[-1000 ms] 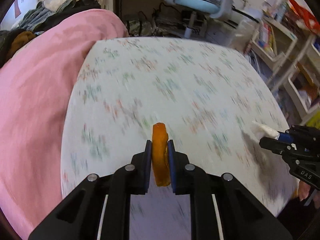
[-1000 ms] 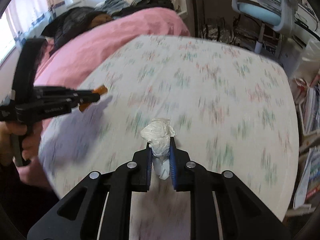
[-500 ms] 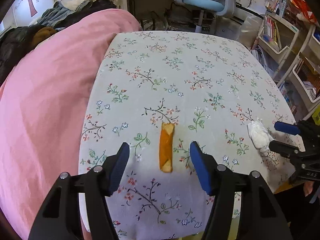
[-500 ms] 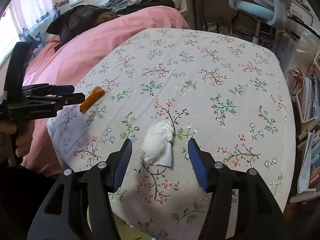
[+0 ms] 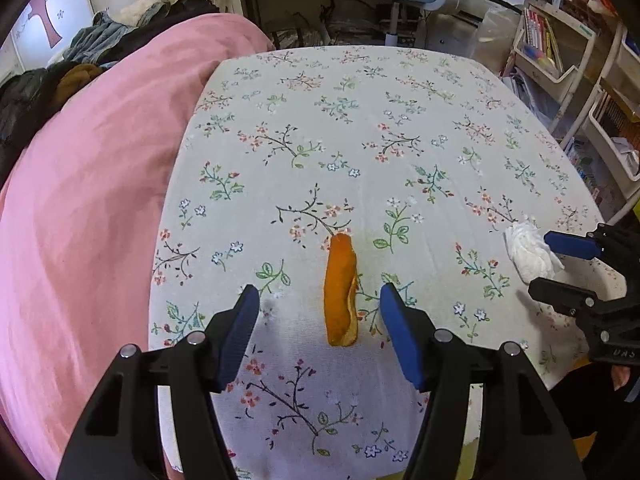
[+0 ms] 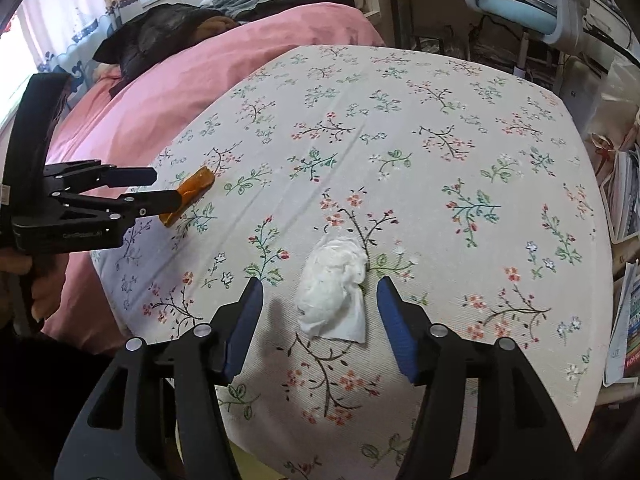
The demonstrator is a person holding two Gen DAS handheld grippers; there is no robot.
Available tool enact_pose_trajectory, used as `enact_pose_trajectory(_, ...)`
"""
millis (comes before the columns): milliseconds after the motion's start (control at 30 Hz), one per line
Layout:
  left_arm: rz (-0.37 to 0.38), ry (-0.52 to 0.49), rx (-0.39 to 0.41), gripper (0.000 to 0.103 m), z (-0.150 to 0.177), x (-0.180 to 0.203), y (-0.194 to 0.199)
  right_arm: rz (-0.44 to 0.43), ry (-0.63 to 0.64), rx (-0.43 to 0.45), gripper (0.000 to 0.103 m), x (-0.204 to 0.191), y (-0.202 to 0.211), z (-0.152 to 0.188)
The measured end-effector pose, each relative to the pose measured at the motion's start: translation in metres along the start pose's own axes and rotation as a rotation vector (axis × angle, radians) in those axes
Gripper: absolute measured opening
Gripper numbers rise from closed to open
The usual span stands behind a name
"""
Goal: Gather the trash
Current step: 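Grasp the white tissue with the right tool while the left tool holds the peel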
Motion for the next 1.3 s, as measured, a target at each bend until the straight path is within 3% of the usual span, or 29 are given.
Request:
enact_pose_trajectory(500, -0.046, -0.047, -0.007, 0.06, 0.003, 0.002, -0.003, 0.02, 0.0, -0.001, 0.056, 0.003, -0.004, 0.001)
enact_pose_trajectory(700, -0.029, -0.068, -0.02, 0.043, 0.005, 0.008, -0.006, 0.034, 0.02, -0.002, 0.055, 0.001, -0.006, 0.002)
enact_pose_trajectory(900, -0.013, -0.123, -0.026, 0.019, 0.008, 0.02, -0.009, 0.055, 0.056, -0.006, 0.041, -0.002, -0.007, 0.002)
enact_pose_trajectory(1033, -0.013, -0.125, 0.001, 0.017, 0.004, 0.022, -0.003, 0.061, 0.07, -0.007, 0.025, -0.004, -0.008, 0.003)
enact_pose_trajectory(1300, 0.003, -0.042, 0.148, 0.016, -0.018, 0.021, 0.034, 0.022, 0.014, 0.039, 0.02, 0.0, 0.0, -0.005)
Point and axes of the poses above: each gripper's, at about its wrist camera, not at the fingertips, and y roughly against the way its jaws point, x to its right, z to its underside, the point moved 9 cm from there along -y, roughly the way its jaws point, and after that the axes turned 1 degree about -z, right-handed, at the moved point
